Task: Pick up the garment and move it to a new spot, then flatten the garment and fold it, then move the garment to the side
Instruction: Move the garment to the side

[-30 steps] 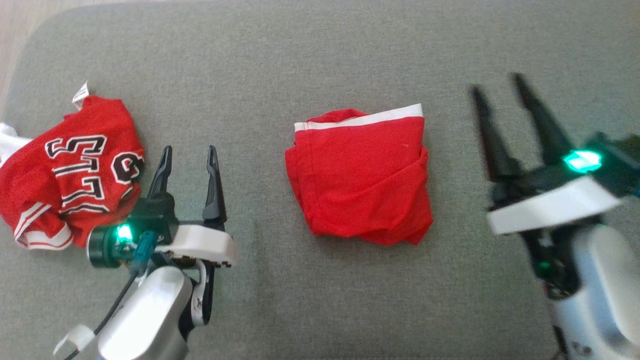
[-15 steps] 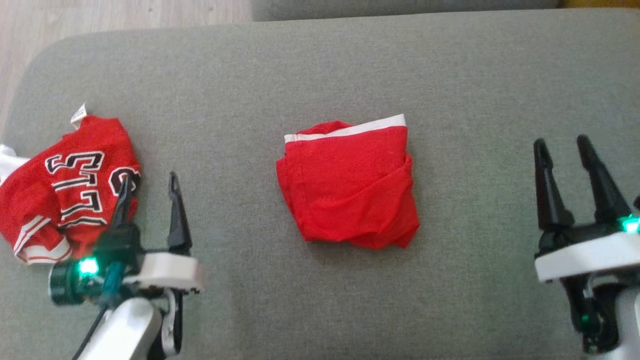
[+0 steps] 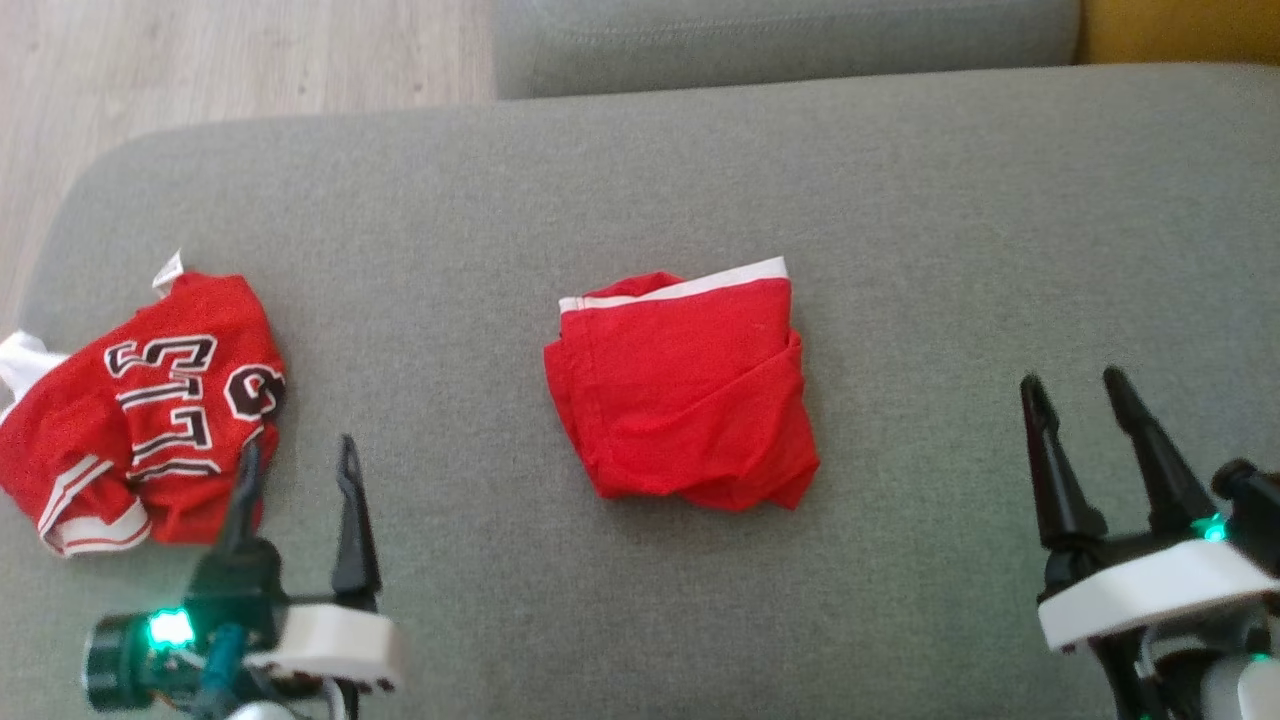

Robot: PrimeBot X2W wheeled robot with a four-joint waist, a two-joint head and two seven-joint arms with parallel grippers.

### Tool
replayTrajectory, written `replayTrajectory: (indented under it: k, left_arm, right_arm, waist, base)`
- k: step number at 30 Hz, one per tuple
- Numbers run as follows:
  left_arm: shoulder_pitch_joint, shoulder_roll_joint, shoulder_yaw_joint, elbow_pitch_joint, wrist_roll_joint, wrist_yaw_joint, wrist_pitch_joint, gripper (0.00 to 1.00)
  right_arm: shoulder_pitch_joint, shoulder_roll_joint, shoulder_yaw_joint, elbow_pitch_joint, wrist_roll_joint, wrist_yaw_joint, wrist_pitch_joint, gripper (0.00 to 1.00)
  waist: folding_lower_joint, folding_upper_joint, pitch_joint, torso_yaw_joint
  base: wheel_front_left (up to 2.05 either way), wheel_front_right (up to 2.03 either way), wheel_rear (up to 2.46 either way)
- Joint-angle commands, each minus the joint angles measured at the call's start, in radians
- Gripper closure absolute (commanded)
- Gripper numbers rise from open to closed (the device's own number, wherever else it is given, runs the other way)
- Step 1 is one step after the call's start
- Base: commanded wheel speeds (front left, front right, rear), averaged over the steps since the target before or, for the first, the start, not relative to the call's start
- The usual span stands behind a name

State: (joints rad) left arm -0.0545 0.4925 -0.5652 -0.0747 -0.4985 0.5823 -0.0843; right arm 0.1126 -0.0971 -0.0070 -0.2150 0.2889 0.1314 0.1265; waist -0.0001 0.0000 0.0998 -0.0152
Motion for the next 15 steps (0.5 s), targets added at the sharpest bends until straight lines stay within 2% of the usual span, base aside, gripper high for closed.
replayTrajectory:
  k: [1,15]
  left_arm:
    - [-0.022,0.033,0.028,-0.036,0.009,0.01,0.006,0.0]
    - [0.006,0.042,0.015,-0.024,-0.014,-0.002,0.024,0.0]
  right_arm:
    - [-0.012,0.0,0.022,-0.041,-0.011,-0.001,0.009,0.0]
    - [0.022,0.018,0.027,-0.065,-0.041,-0.001,0.042,0.0]
  waist:
    - [0.0001,0.0,-0.013,-0.005]
    - [0.0001,0.0,-0.054,-0.007]
  base:
    - [0.0,0.0,0.0]
    - [0.0,0.0,0.0]
